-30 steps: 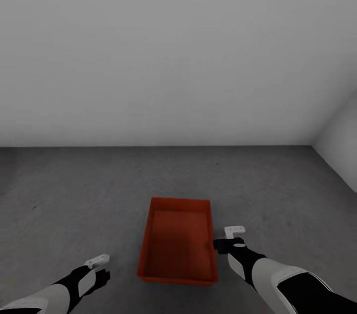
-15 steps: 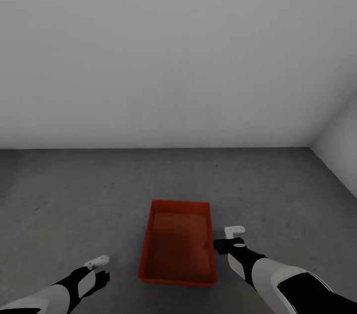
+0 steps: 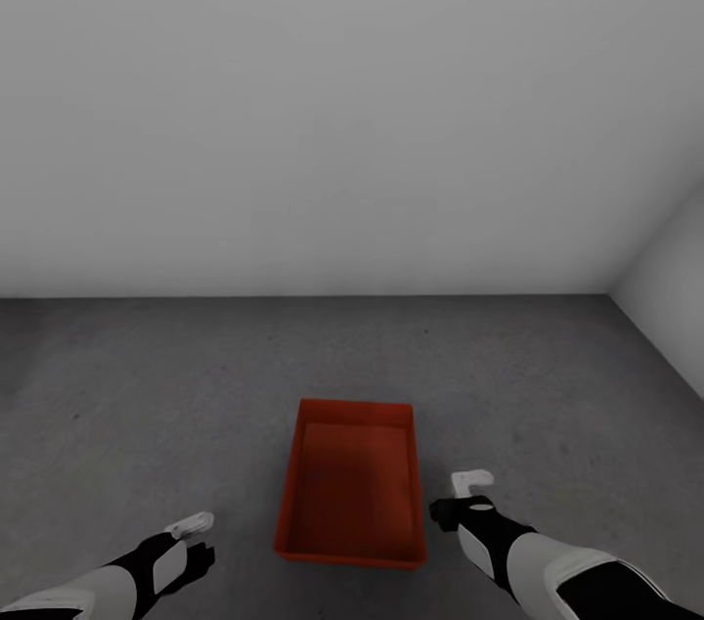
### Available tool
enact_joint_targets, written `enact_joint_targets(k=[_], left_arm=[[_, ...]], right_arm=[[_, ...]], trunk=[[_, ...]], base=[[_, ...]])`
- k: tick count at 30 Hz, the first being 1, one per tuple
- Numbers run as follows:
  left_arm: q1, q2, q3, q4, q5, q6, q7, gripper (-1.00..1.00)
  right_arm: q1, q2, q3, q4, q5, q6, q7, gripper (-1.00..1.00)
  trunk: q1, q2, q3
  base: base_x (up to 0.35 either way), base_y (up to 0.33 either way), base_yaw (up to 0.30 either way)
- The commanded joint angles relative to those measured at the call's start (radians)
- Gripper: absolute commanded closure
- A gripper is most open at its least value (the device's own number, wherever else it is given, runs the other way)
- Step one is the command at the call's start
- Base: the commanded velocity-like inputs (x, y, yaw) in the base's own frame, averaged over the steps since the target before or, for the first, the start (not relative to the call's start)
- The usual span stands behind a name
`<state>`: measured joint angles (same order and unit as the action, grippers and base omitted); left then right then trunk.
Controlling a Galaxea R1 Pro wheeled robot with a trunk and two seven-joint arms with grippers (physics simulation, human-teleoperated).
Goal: Move the two storage containers from the living room to the garage. In the garage, place one container on the floor and stack the other container on top of it (either order is fine).
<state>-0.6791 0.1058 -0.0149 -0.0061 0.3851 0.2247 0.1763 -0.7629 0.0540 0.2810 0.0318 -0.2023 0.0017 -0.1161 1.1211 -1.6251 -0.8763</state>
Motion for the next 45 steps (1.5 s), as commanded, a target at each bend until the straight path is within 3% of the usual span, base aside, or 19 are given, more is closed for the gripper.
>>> enact_joint_targets(k=[1,13,25,32,45], left_arm=[[0.0,0.0,-0.002,0.0,0.006,0.004,0.003,-1.0],[0.0,0.0,-0.002,0.003,0.007,0.005,0.005,-1.0],[0.0,0.0,-0.002,0.003,0.009,0.005,0.005,-1.0],[0.0,-0.001,-0.002,0.003,0.009,0.005,0.004,-1.0],[0.004,0.0,-0.002,0.004,0.008,0.005,0.008,-1.0]], right_arm=[[0.004,-0.002,0.009,0.002,-0.008,0.001,-0.002,-1.0],[0.05,-0.019,0.01,0.002,-0.007,0.002,0.0,-1.0],[0.052,-0.02,0.01,0.002,-0.008,-0.001,-0.004,-1.0],[0.093,-0.018,0.01,0.002,-0.008,-0.007,-0.01,-1.0],[0.103,-0.014,0.011,0.002,-0.007,0.003,-0.001,-1.0]], trunk=[[-0.004,0.007,0.003],[-0.05,0.091,0.04],[-0.096,0.175,0.078],[-0.123,0.224,0.1],[-0.173,0.315,0.159]], base=[[0.0,0.0,0.0],[0.0,0.0,0.0],[0.0,0.0,0.0],[0.0,0.0,0.0],[0.0,0.0,0.0]])
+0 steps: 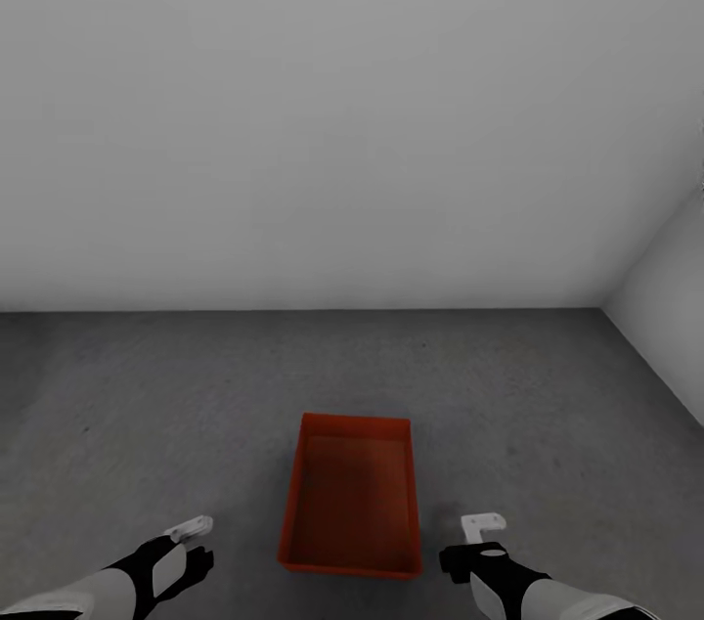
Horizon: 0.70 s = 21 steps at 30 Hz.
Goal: Move the two storage containers from the living room to the garage. In the garage, place one container on the floor and stack the other container on top of it (either order is fine).
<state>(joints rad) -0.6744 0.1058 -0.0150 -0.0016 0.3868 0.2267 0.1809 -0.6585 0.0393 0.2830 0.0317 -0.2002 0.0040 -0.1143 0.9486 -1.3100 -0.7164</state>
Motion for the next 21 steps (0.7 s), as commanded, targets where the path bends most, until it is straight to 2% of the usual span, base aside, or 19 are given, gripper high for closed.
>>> enact_joint_targets(k=[1,10,21], left_arm=[[-0.001,0.0,-0.002,0.0,0.006,0.003,0.003,-1.0],[0.007,-0.001,-0.002,0.0,0.004,0.003,0.002,-1.0],[0.009,-0.001,-0.002,-0.001,0.003,0.002,0.002,-1.0]], right_arm=[[-0.001,0.001,0.009,0.002,-0.009,0.0,-0.002,-1.0],[0.001,-0.003,0.008,0.002,-0.01,-0.007,-0.003,-1.0],[0.04,-0.004,0.008,0.002,-0.01,-0.009,-0.005,-1.0]], trunk=[[-0.004,0.007,0.003],[-0.038,0.07,0.033],[-0.081,0.147,0.068]], base=[[0.0,0.0,0.0],[0.0,0.0,0.0],[0.0,0.0,0.0]])
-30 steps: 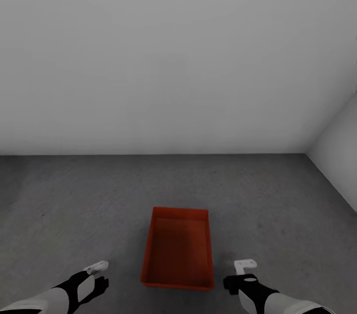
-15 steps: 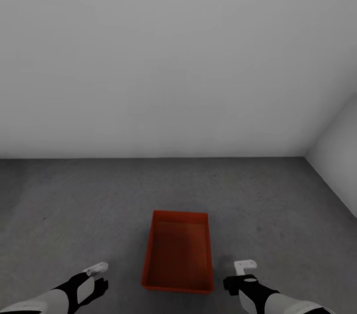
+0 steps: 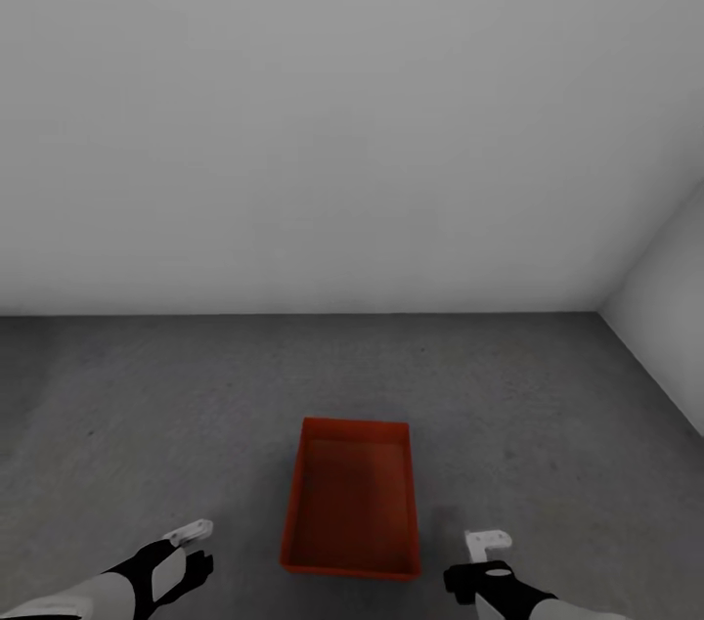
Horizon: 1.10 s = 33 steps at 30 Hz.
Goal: Move the two storage containers from the living room to the garage. In the garage, place one container on the floor and stack the other container on top of it (either order is fine).
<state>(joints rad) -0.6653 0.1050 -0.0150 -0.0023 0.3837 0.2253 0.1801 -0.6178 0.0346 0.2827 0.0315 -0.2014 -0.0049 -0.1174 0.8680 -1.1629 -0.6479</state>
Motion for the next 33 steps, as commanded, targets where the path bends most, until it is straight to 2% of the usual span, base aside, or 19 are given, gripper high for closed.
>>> enact_joint_targets(k=[1,28,33], left_arm=[[-0.001,0.0,-0.002,0.0,0.006,0.004,0.003,-1.0],[0.0,-0.001,-0.002,0.001,0.006,0.005,0.004,-1.0],[0.035,-0.001,-0.002,0.001,0.007,0.008,0.005,-1.0]], right_arm=[[0.004,0.001,0.009,0.002,-0.009,-0.001,-0.002,-1.0],[0.013,0.003,0.009,0.002,-0.009,0.0,-0.013,-1.0],[0.055,0.004,0.009,0.002,-0.008,-0.022,-0.012,-1.0]], trunk=[[-0.004,0.007,0.003],[-0.107,0.196,0.087],[-0.107,0.196,0.087]], base=[[0.0,0.0,0.0],[0.0,0.0,0.0],[0.0,0.0,0.0]])
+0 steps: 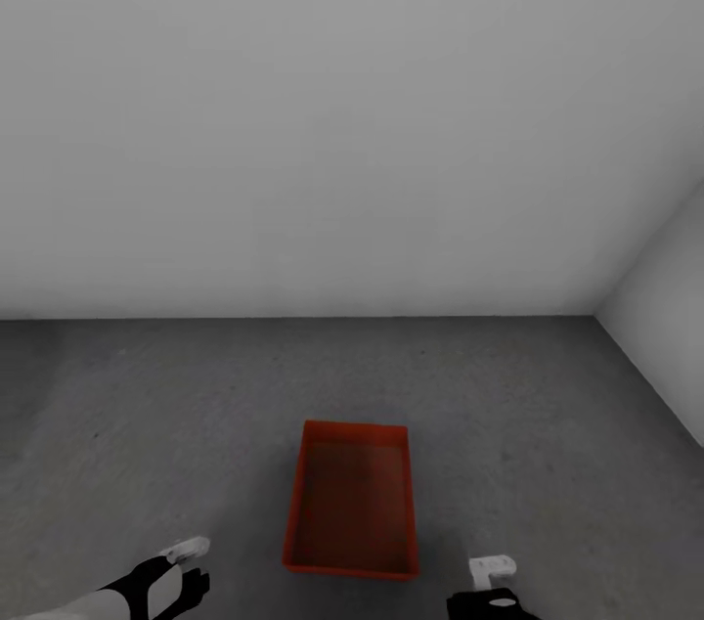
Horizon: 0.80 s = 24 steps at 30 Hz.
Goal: Move the two storage containers from the living room to the garage. In the garage, place one container on the floor and stack the other container on top of it (either order is fine).
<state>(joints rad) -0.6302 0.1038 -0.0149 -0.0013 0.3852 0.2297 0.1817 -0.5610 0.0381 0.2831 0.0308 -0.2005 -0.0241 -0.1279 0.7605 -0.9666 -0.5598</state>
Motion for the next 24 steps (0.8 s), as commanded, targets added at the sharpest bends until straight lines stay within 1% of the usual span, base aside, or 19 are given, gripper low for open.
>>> enact_joint_targets(k=[1,3,8,14,18,20,24], left_arm=[[0.007,0.0,-0.002,0.0,0.007,0.004,0.003,-1.0],[0.022,-0.001,-0.002,0.0,0.007,0.002,0.002,-1.0],[0.031,-0.004,-0.002,-0.001,0.007,0.0,0.002,-1.0],[0.036,-0.005,-0.002,-0.001,0.008,-0.007,-0.002,-1.0],[0.045,-0.005,-0.002,-0.001,0.009,-0.037,-0.005,-1.0],[0.06,-0.007,-0.002,0.0,0.009,-0.056,-0.008,-1.0],[0.072,-0.009,-0.002,0.0,0.008,-0.066,-0.009,-1.0]], right_arm=[[0.007,0.002,0.009,0.003,-0.009,-0.015,-0.002,-1.0],[0.03,0.002,0.008,0.003,-0.01,-0.035,-0.002,-1.0],[0.076,0.002,0.008,0.003,-0.01,-0.046,-0.002,-1.0],[0.172,0.006,0.009,0.003,-0.009,-0.076,-0.004,-1.0],[0.19,0.007,0.009,0.003,-0.01,-0.075,-0.003,-1.0],[0.204,0.008,0.008,0.003,-0.01,-0.074,0.0,-1.0],[0.23,0.008,0.008,0.003,-0.011,-0.074,0.003,-1.0]], trunk=[[0.0,-0.001,0.0],[0.0,-0.001,0.002],[0.0,-0.001,0.009],[0.0,-0.001,0.018],[0.0,-0.001,0.024],[0.0,-0.001,0.028],[0.0,-0.001,0.034]], base=[[0.0,0.0,0.0],[0.0,0.0,0.0],[0.0,0.0,0.0],[0.0,0.0,0.0],[0.0,0.0,0.0],[0.0,0.0,0.0],[0.0,0.0,0.0]])
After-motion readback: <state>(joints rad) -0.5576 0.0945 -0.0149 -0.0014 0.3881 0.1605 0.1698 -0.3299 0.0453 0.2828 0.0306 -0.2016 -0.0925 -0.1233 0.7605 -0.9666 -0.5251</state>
